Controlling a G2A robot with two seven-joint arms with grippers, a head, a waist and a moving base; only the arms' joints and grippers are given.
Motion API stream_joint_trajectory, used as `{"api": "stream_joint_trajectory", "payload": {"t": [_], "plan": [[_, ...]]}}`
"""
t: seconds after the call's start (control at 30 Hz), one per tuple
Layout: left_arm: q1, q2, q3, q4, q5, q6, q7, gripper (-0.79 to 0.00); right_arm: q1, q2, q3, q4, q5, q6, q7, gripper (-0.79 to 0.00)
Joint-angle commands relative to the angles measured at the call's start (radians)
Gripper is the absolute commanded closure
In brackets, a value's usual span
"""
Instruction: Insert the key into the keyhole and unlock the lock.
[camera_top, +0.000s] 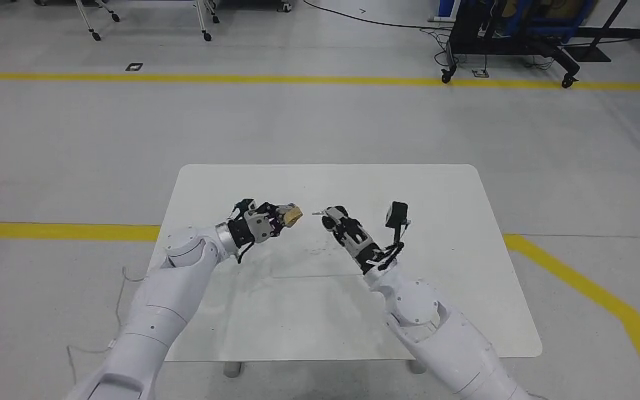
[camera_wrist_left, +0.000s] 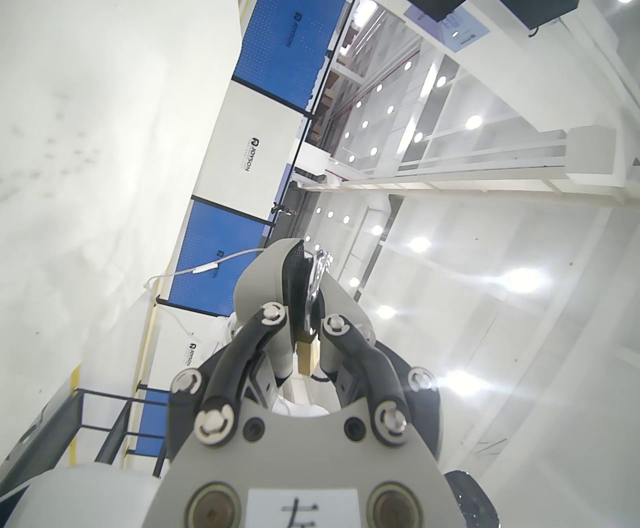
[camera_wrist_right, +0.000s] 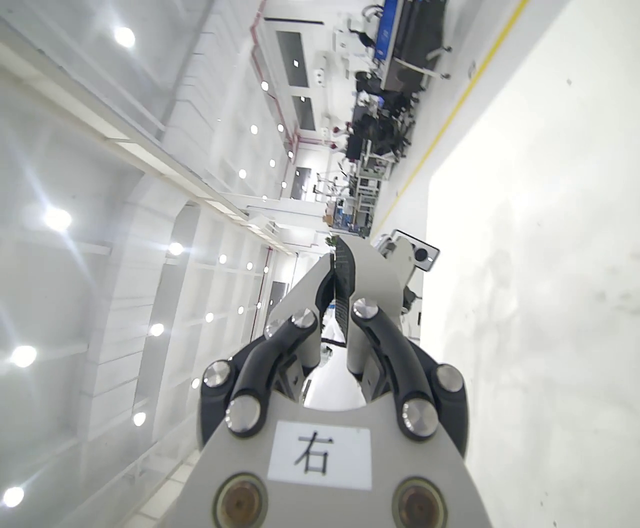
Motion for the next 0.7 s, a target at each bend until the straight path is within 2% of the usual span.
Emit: {"api": "stream_joint_trajectory", "payload": {"t": [0.0,0.03,0.27,0.37,0.43,0.53,0.67], "plan": [[0.000,-0.001,0.002,0.000,0.000,-0.005,0.006,0.000,-0.011,-0.003,-0.003,-0.005,-0.060,0.028,-0.066,0.000],[0.000,-0.001,0.002,0.000,0.000,-0.005,0.006,0.000,-0.016,-0.006,-0.007,-0.017,-0.080,0.056,-0.103,0.000],[0.000,-0.001,0.002,0.000,0.000,-0.005,0.006,0.000,-0.016,-0.006,-0.007,-0.017,-0.080,0.056,-0.103,0.000],[0.027,-0.002,0.000,-0.051,-0.006,-0.012,0.044,0.000,-0.016,-0.006,-0.007,-0.017,-0.080,0.056,-0.103,0.000],[0.041,-0.004,0.009,-0.097,0.022,-0.010,0.113,0.000,-0.016,-0.006,-0.007,-0.017,-0.080,0.056,-0.103,0.000],[0.044,-0.009,0.037,-0.170,0.121,-0.001,0.292,0.000,-0.028,-0.007,-0.002,-0.018,-0.119,0.049,-0.109,0.000],[0.044,-0.024,0.081,-0.259,0.196,0.033,0.500,0.000,-0.073,-0.017,0.005,-0.019,-0.139,-0.016,-0.241,0.000]]}}
